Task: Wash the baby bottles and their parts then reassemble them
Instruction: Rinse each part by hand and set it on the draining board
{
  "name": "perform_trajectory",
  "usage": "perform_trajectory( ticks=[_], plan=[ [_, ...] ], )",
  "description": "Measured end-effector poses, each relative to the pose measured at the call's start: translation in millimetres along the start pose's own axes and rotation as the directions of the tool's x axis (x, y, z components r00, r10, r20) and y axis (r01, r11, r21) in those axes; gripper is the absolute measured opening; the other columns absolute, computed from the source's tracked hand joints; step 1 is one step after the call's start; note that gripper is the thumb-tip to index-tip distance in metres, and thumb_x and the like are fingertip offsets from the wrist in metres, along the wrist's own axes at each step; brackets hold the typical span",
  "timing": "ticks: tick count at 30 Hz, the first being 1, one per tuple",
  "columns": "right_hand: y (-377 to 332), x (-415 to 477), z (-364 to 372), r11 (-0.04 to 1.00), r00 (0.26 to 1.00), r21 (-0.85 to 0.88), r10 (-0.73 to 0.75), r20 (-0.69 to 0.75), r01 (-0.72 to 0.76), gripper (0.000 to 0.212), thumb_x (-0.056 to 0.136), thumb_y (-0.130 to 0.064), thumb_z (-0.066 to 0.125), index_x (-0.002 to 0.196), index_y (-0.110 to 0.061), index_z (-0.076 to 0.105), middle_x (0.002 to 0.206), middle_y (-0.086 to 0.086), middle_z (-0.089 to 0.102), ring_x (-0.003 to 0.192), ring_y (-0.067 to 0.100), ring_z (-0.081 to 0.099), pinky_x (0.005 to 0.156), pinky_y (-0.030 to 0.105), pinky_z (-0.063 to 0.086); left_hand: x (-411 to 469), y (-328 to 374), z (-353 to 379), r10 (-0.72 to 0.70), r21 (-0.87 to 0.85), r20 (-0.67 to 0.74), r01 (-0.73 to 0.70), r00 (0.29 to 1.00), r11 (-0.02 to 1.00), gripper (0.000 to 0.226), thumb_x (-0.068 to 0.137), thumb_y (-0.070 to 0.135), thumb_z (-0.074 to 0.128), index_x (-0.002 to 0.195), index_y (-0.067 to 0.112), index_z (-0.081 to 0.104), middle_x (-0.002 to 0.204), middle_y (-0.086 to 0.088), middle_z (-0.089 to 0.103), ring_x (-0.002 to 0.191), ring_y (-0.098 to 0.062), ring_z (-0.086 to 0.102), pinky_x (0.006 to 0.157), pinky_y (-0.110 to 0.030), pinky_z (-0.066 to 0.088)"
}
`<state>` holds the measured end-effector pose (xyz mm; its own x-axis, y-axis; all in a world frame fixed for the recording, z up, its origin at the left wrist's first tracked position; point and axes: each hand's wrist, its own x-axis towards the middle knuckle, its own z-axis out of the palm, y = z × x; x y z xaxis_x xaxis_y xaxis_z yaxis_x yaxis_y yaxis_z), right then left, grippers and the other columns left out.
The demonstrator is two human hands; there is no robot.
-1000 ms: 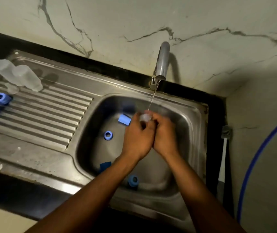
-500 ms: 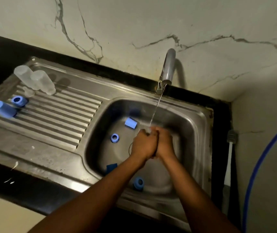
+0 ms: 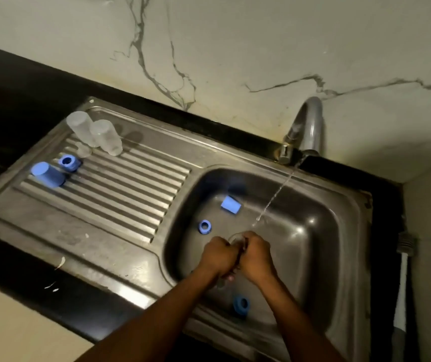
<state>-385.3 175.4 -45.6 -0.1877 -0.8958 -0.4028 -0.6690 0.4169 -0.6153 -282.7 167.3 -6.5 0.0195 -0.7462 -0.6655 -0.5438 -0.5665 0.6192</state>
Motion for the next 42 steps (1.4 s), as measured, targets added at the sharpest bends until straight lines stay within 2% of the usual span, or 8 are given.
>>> perform_trajectory(
  ticks=[3,7,10,14,19,28,37,42],
  plan=[
    [-45,13,0,0.999,0.999,-0.017,-0.045,0.023,0.045,0.025,0.093,-0.005,0.054,0.118,-0.009,0.053,0.103,0.011,0.058,0.095,0.027,0.058,0.086,0.038,0.05,10,-4,-29,0.044,-0.205,-0.149,-0.074,0.988,0.976,0.034,0.097,0.031,0.058,0.075,0.007,0.066,0.064,-0.01,0.069,0.056,-0.024,0.07,0.053,-0.036,0.06],
    [-121,31,19,0.971,0.969,0.016,-0.238,0.068,0.238,0.024,0.093,-0.011,0.059,0.117,-0.013,0.058,0.102,0.007,0.058,0.091,0.02,0.06,0.087,0.041,0.055,29,-19,-103,0.138,-0.313,-0.321,-0.243,0.937,0.918,0.019,0.096,0.027,0.059,0.089,0.015,0.072,0.072,-0.008,0.072,0.057,-0.019,0.07,0.051,-0.034,0.06],
    [-174,42,50,0.934,0.946,0.164,-0.324,0.025,0.316,0.035,0.093,-0.019,0.067,0.127,-0.017,0.061,0.11,0.01,0.069,0.094,0.019,0.067,0.087,0.036,0.056,46,-34,-165,0.023,-0.589,-0.296,-0.202,0.955,0.783,0.022,0.091,0.028,0.062,0.08,0.015,0.076,0.077,-0.013,0.075,0.067,-0.027,0.073,0.066,-0.04,0.062],
    [-241,61,115,0.878,0.897,0.182,-0.431,-0.099,0.442,0.027,0.088,-0.031,0.07,0.108,-0.013,0.073,0.099,0.004,0.075,0.093,0.02,0.071,0.085,0.041,0.057,64,-54,-243,-0.059,-0.78,-0.256,-0.17,0.965,0.602,0.019,0.098,0.012,0.058,0.09,0.002,0.072,0.083,-0.018,0.075,0.068,-0.027,0.07,0.056,-0.031,0.056],
    [-291,81,180,0.906,0.915,0.153,-0.371,-0.159,0.394,0.02,0.086,-0.02,0.074,0.105,-0.015,0.075,0.099,0.003,0.074,0.089,0.016,0.07,0.079,0.032,0.057,103,-89,-304,-0.004,-0.563,-0.369,-0.22,0.929,0.796,0.021,0.092,0.018,0.057,0.08,0.009,0.073,0.078,-0.015,0.075,0.075,-0.034,0.074,0.072,-0.053,0.062],
    [-321,93,214,0.973,0.934,-0.044,-0.23,-0.272,0.227,0.028,0.09,-0.022,0.07,0.118,-0.019,0.07,0.117,0.004,0.065,0.108,0.025,0.062,0.088,0.036,0.049,126,-101,-329,0.171,-0.278,-0.347,-0.275,0.922,0.92,0.022,0.098,0.018,0.046,0.092,0.017,0.066,0.072,-0.008,0.072,0.064,-0.028,0.071,0.066,-0.052,0.059],
    [-315,96,212,0.962,0.916,-0.045,-0.272,-0.295,0.27,0.025,0.088,-0.016,0.07,0.113,-0.02,0.067,0.115,0.0,0.064,0.102,0.021,0.062,0.083,0.033,0.05,134,-98,-322,0.17,-0.182,-0.383,-0.254,0.908,0.95,0.015,0.098,0.017,0.049,0.097,0.021,0.064,0.074,-0.002,0.07,0.067,-0.019,0.068,0.063,-0.034,0.055],
    [-296,87,192,0.92,0.948,0.272,-0.223,-0.225,0.281,0.013,0.094,-0.011,0.058,0.103,-0.014,0.067,0.095,0.0,0.061,0.087,0.012,0.06,0.077,0.027,0.048,121,-90,-295,0.19,-0.083,-0.485,-0.262,0.854,0.962,0.016,0.095,0.018,0.05,0.102,0.016,0.063,0.08,0.001,0.067,0.073,-0.014,0.063,0.056,-0.021,0.039]
  ],
)
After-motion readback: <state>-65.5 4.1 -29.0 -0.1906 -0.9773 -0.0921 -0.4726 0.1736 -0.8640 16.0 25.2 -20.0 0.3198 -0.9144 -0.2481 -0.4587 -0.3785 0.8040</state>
